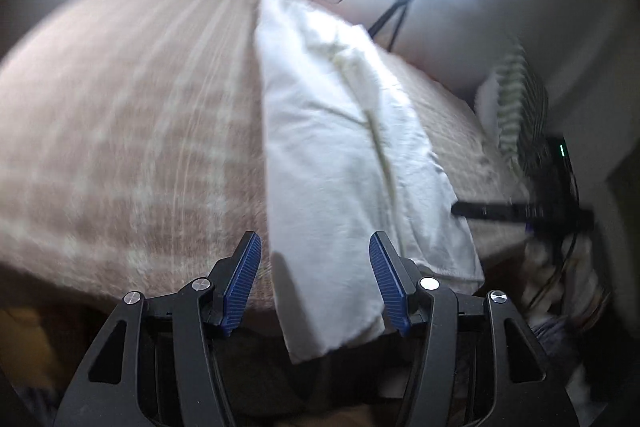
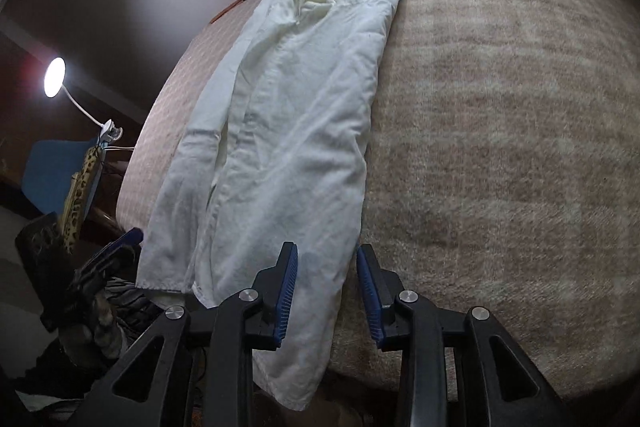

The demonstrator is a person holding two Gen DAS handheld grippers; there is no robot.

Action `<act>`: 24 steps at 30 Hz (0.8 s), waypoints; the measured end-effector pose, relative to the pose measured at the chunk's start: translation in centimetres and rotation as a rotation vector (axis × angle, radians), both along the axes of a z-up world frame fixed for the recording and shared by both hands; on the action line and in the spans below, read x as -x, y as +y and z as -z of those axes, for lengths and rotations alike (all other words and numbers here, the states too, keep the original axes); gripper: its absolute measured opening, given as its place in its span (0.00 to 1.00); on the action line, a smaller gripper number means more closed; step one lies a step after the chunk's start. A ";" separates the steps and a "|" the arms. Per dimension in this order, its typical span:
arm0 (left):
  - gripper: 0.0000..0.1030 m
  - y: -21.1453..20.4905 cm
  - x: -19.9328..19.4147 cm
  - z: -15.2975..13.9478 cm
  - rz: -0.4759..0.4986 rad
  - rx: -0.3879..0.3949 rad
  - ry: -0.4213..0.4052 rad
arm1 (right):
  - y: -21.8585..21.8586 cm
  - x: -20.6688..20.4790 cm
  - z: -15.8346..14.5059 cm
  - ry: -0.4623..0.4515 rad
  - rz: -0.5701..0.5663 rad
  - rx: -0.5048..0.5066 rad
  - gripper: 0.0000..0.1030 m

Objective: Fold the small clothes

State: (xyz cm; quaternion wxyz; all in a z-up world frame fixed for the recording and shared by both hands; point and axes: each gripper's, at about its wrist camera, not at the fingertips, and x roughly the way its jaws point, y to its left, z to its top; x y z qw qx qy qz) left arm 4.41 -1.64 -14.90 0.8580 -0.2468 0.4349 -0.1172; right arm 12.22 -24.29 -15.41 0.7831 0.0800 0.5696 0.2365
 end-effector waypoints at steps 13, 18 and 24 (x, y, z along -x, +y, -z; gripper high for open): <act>0.12 -1.4 0.5 0.2 0.074 -0.067 0.000 | 1.1 2.6 -0.7 -0.076 -0.069 0.134 0.19; 0.17 -2.1 0.9 -1.3 0.058 -0.172 -0.063 | 3.5 2.5 -4.9 -0.248 -0.088 0.090 0.29; 0.20 -2.4 0.7 -2.6 0.066 -0.244 -0.161 | 8.3 -0.8 -4.4 -0.208 -0.157 -0.028 0.29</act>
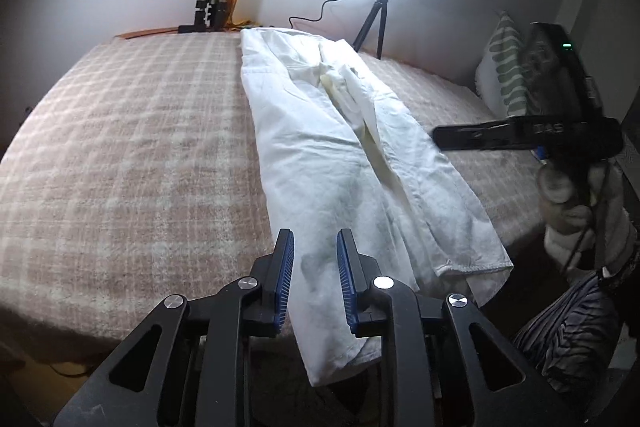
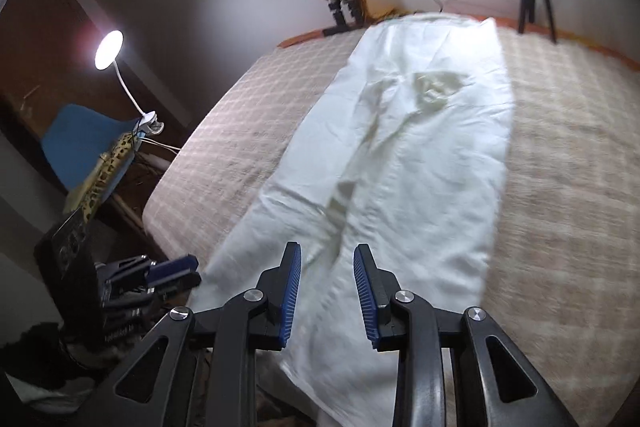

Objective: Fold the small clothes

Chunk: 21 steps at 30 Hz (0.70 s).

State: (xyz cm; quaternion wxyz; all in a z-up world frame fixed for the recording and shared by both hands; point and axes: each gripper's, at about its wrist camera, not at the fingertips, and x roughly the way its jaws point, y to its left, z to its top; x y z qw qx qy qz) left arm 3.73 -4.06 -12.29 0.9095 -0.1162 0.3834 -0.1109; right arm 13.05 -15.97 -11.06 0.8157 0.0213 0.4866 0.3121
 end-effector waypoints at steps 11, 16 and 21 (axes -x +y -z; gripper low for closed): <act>0.20 2.1 -2.4 -1.0 -0.020 0.015 -0.018 | 4.5 -1.0 6.0 0.189 -0.059 0.033 0.04; 0.20 1.6 -5.3 -1.6 0.001 -0.035 -0.047 | 3.6 0.5 4.0 0.116 -0.041 0.078 0.03; 0.20 -0.5 -8.0 0.6 0.082 -0.116 0.003 | 2.6 0.2 4.8 0.175 -0.036 0.051 0.24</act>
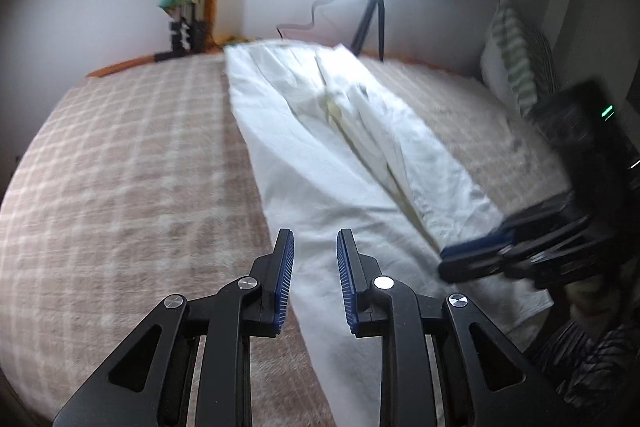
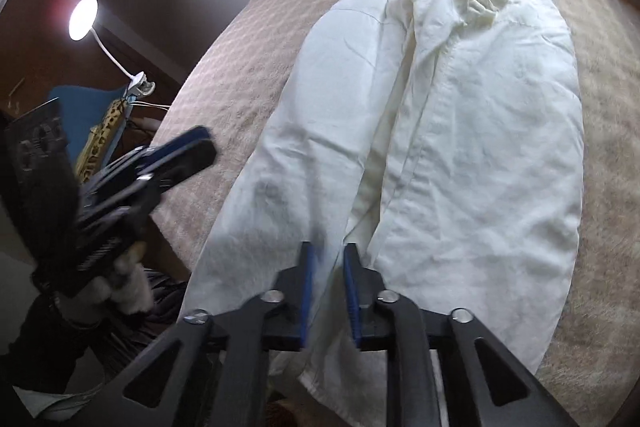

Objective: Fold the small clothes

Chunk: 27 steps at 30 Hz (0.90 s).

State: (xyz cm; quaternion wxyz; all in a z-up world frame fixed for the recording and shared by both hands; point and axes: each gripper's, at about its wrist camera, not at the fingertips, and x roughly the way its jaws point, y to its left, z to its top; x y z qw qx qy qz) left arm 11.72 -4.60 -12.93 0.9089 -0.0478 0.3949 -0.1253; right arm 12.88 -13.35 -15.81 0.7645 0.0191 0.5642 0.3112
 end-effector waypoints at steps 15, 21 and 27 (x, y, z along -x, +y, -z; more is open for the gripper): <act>0.23 -1.6 7.8 2.4 0.106 -0.084 0.026 | -13.0 2.3 -2.5 -0.123 0.275 0.036 0.40; 0.55 1.5 8.3 2.4 0.025 0.144 0.182 | -14.6 2.7 -1.2 -0.030 0.237 -0.070 0.48; 0.53 3.0 7.6 2.7 -0.015 0.316 0.243 | -15.1 2.6 0.1 0.065 0.218 -0.199 0.47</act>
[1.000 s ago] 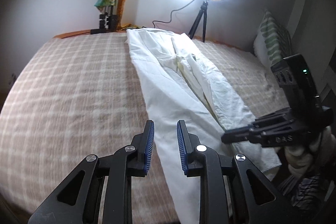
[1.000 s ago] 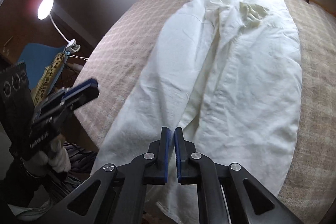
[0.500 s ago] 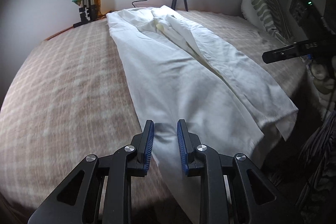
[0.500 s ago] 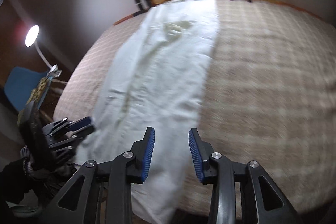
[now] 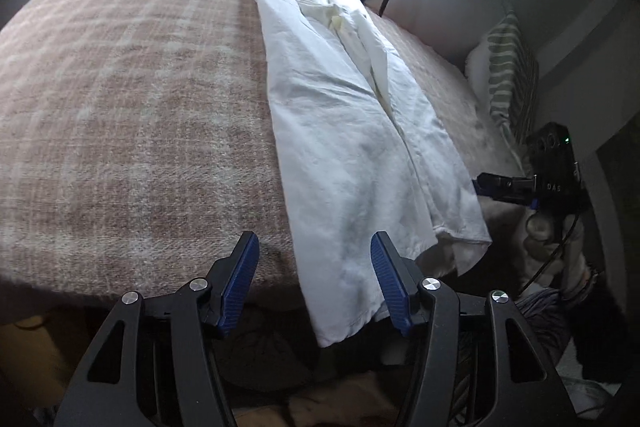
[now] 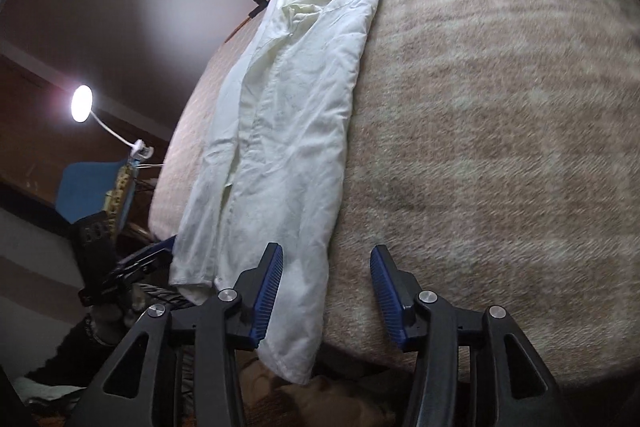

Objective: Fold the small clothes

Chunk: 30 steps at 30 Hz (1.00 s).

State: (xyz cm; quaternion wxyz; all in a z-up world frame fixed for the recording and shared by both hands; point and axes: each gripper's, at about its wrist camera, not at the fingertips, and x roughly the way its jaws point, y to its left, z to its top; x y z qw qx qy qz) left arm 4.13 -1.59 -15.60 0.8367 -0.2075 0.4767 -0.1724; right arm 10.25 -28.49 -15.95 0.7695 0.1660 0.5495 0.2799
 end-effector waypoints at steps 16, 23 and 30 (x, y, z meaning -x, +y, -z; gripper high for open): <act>0.07 -0.2 -0.1 0.7 0.049 0.181 0.100 | 2.1 3.0 2.3 0.076 -0.154 -0.170 0.15; 0.04 0.1 -1.0 -1.2 0.036 0.272 0.055 | 1.3 3.4 -0.6 -0.027 -0.111 -0.319 0.07; 0.04 0.6 -5.1 -4.9 0.011 0.267 -0.041 | 1.7 1.2 -3.9 -0.135 -0.043 -0.376 0.07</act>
